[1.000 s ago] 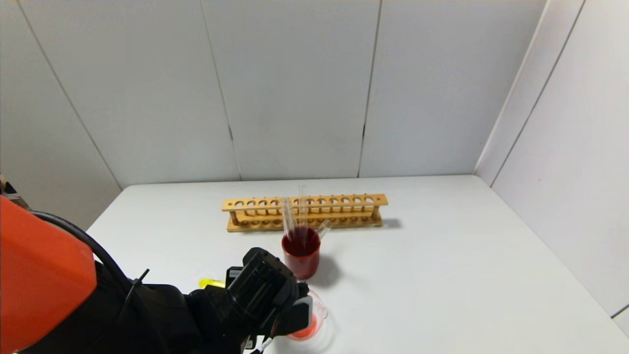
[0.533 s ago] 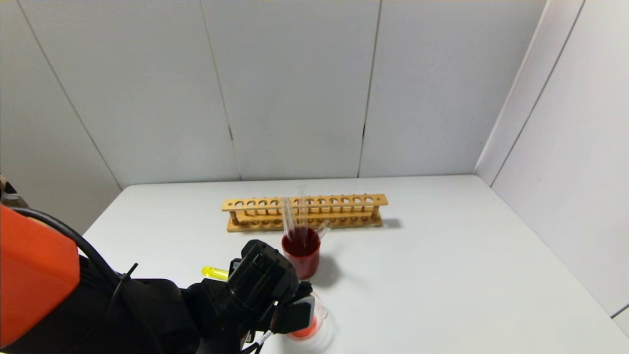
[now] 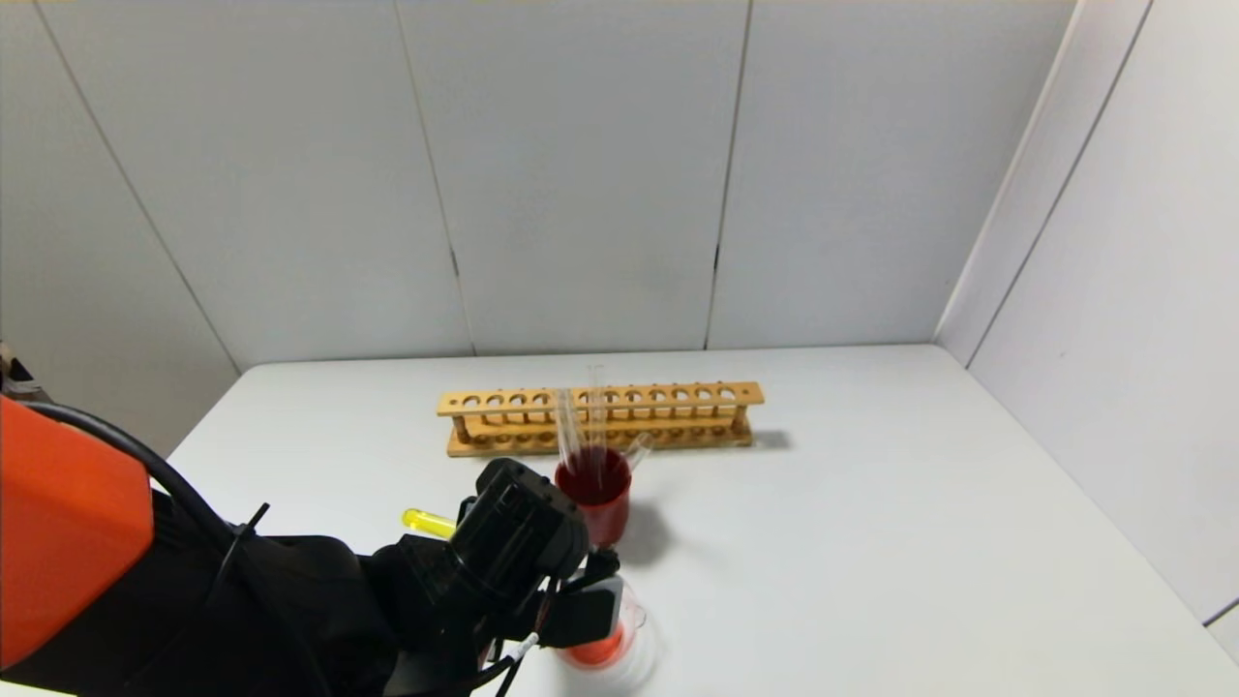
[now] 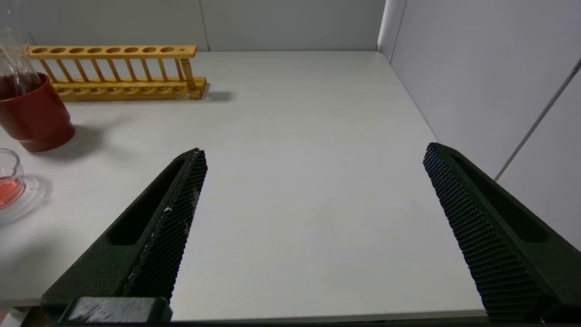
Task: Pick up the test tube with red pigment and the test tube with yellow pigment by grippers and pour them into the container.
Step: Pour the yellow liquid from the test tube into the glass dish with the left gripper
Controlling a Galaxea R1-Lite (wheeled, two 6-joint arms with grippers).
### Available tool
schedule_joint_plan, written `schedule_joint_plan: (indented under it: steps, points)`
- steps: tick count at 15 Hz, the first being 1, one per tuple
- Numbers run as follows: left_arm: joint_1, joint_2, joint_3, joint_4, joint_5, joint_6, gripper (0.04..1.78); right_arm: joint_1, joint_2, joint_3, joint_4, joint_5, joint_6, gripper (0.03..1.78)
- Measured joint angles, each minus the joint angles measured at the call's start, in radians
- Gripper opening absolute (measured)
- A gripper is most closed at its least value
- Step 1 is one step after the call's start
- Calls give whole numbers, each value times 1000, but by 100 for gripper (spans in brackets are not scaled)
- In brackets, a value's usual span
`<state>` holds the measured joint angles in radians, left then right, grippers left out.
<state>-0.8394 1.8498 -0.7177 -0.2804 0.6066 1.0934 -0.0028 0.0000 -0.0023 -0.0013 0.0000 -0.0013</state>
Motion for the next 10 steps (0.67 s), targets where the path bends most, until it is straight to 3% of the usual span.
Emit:
schedule_joint_plan:
  steps: [10]
  points:
    - [-3, 10, -10, 10, 14, 56, 30, 0, 0, 0, 0, 0, 0, 174]
